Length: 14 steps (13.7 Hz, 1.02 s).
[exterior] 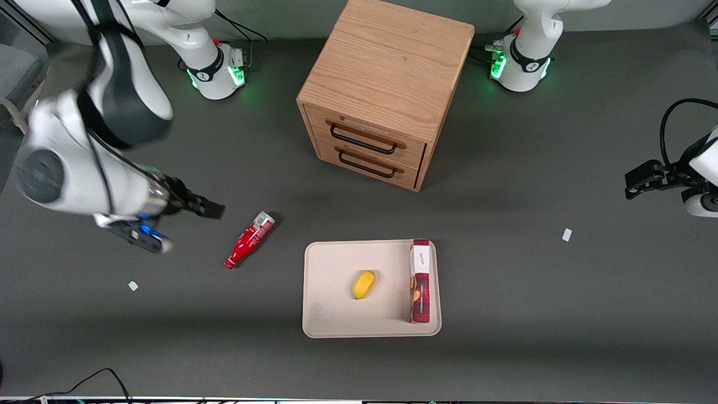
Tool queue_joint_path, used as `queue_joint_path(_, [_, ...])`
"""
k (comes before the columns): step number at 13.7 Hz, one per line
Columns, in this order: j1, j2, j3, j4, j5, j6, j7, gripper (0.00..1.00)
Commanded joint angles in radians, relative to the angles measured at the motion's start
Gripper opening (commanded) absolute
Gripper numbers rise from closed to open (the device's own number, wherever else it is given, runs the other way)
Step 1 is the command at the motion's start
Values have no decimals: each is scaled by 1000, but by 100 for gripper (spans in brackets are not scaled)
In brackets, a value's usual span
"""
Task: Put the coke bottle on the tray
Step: 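Move the right gripper down to the red Coca-Cola bottle, then close the right gripper around the bottle's body and lift it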
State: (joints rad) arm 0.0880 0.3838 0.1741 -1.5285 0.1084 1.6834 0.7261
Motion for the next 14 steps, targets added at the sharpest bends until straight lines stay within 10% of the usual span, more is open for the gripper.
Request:
queue_joint_path(1, [1, 70, 8, -97, -48, 170, 119, 100])
queue_joint_path(10, [16, 213, 12, -355, -153, 692, 256, 100])
queue_joint_path(12, [15, 210, 13, -360, -208, 690, 246, 1])
queue_joint_path(14, [16, 196, 15, -358, -214, 665, 243, 0])
